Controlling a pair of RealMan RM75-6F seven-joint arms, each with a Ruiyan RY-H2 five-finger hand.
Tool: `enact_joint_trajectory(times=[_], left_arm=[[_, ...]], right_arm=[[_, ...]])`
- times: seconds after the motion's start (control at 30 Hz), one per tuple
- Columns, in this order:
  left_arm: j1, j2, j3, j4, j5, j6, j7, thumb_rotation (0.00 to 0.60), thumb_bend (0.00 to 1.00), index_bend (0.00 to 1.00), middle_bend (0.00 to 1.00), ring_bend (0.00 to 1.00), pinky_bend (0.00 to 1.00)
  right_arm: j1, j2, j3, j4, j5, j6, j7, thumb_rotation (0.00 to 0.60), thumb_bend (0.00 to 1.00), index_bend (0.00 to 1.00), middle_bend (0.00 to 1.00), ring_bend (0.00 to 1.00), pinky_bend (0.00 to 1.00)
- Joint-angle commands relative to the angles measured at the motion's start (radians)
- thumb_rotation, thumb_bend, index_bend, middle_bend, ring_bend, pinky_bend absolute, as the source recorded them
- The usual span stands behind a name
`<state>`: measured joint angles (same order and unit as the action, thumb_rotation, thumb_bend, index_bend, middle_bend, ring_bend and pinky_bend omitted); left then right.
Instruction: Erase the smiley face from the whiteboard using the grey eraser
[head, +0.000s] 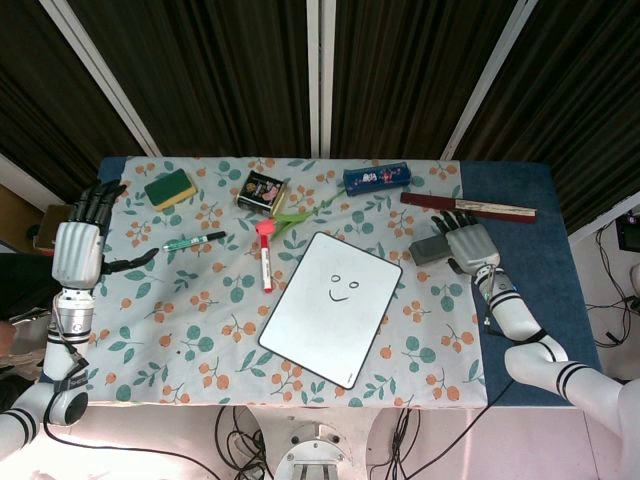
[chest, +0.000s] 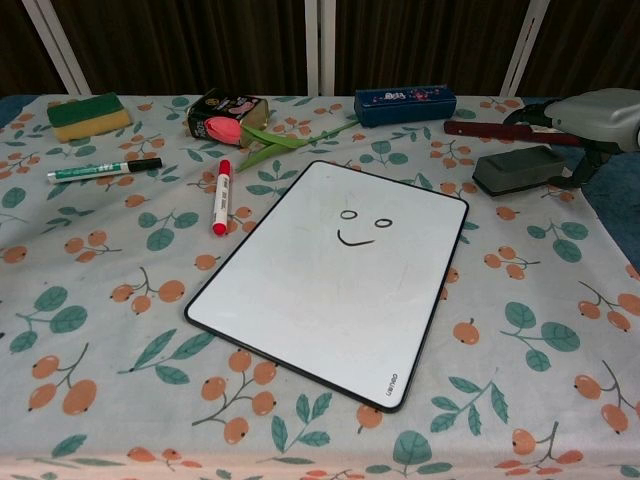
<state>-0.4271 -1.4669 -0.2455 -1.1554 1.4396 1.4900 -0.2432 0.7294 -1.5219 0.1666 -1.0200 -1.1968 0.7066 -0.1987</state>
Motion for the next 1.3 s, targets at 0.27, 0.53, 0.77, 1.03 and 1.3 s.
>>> enact_joint_trajectory(times=[0.27,0.53,0.77,1.03,1.3], left_arm=[[0.003,0.001,0.009,0.007,0.003,-0.002,0.001,0.261,0.01,0.13,0.12,0.05,0.19],[0.006,0.006,0.017,0.009,0.007,-0.006,-0.007,0.264,0.01,0.13,0.12,0.05,0.19],[0.009,0.01,0.023,0.013,0.008,-0.011,-0.009,0.268,0.01,0.13,0.12,0.05,0.19],[0.009,0.0,0.029,0.026,0.005,-0.021,-0.018,0.266,0.01,0.13,0.12,0.06,0.19],[0.01,0.0,0.033,0.026,0.011,-0.019,-0.015,0.266,0.01,0.13,0.12,0.05,0.19]], right_arm=[[0.028,-0.043,-0.012,0.059,-0.041,-0.006,0.058,0.6,0.3,0.13,0.17,0.09,0.14],[0.032,-0.069,-0.027,0.092,-0.077,0.011,0.1,0.6,0.32,0.25,0.26,0.17,0.21],[0.026,-0.078,-0.042,0.109,-0.121,0.051,0.14,0.6,0.32,0.31,0.29,0.19,0.24],[0.021,-0.082,-0.055,0.121,-0.163,0.092,0.184,0.6,0.35,0.48,0.4,0.27,0.33],[0.011,-0.088,-0.06,0.112,-0.22,0.188,0.229,0.6,0.36,0.63,0.5,0.37,0.45]])
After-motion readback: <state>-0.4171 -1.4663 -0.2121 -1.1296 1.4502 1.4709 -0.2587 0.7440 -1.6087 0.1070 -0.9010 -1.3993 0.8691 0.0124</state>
